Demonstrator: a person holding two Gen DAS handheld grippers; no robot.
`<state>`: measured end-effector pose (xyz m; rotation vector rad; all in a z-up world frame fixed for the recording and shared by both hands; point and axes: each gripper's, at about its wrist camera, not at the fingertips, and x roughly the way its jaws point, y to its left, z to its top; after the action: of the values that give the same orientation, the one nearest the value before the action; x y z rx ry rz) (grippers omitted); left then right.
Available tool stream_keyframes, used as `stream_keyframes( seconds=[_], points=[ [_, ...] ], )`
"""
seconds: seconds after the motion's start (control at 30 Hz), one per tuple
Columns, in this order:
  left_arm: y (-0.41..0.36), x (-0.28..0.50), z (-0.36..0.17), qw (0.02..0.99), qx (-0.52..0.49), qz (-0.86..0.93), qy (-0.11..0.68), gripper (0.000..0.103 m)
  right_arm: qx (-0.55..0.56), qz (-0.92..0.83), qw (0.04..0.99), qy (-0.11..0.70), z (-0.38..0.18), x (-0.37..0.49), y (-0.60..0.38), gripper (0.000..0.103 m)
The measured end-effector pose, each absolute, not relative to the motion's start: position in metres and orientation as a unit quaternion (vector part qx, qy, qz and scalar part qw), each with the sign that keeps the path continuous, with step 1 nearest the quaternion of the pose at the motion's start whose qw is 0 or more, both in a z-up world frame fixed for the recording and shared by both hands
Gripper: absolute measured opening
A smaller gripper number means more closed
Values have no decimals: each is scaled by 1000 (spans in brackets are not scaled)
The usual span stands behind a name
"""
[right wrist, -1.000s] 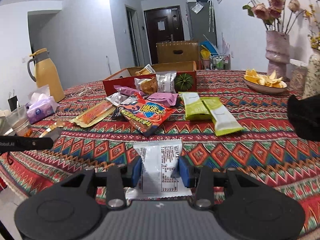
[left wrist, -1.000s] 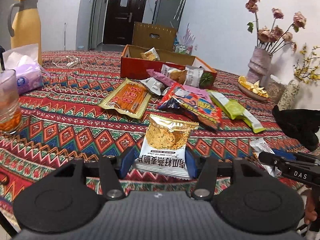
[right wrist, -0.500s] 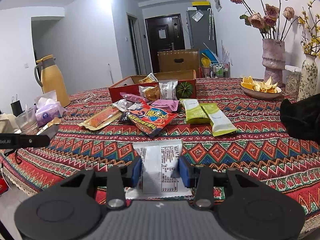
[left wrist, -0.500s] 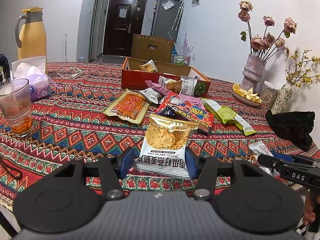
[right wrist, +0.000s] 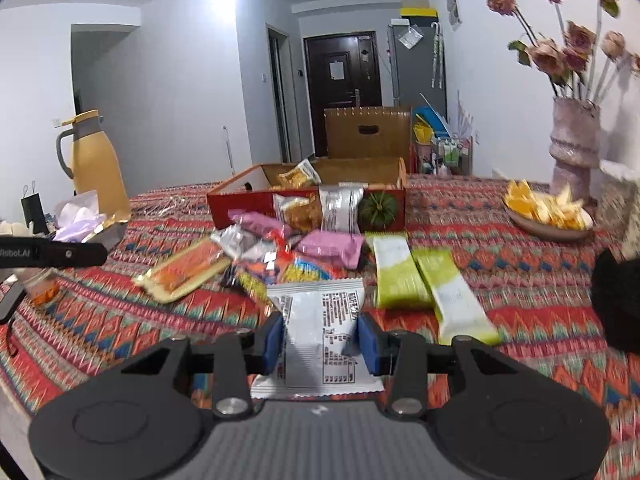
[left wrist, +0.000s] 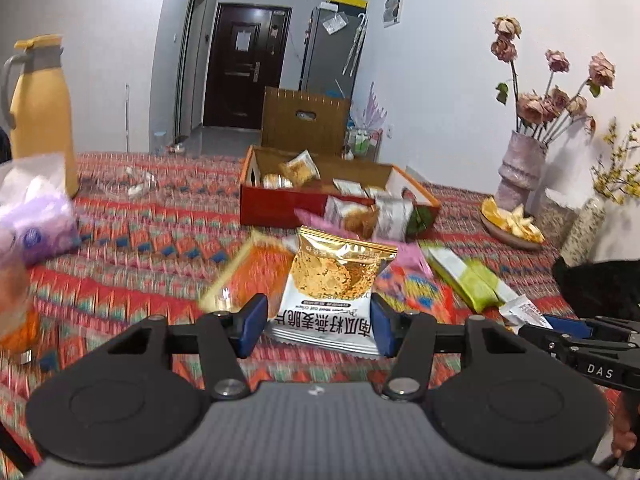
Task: Organize snacks
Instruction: 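Lift both held packets up from the snack pile, then carry both packets over the cardboard box and open both grippers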
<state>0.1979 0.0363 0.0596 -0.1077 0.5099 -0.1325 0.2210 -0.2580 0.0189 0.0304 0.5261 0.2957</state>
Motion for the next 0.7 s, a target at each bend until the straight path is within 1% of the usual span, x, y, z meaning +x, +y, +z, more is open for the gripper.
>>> stream_keyframes(
  seconds=[0.23, 0.4, 0.53, 0.6, 0.7],
  points=[
    [37, 275, 74, 970, -28, -66, 232, 55, -11, 170, 955, 242, 41, 295, -247, 39],
    [35, 344, 78, 973, 5, -69, 222, 55, -43, 190, 954, 228, 58, 369, -232, 39],
    [40, 416, 78, 965, -2, -81, 249, 55, -38, 213, 946, 240, 70, 442, -217, 39],
    [45, 461, 72, 957, -19, -88, 277, 55, -34, 218, 942, 254, 71, 483, -207, 39],
    [51, 516, 59, 946, -24, -73, 314, 55, -29, 224, 927, 301, 64, 553, -188, 39]
  ],
)
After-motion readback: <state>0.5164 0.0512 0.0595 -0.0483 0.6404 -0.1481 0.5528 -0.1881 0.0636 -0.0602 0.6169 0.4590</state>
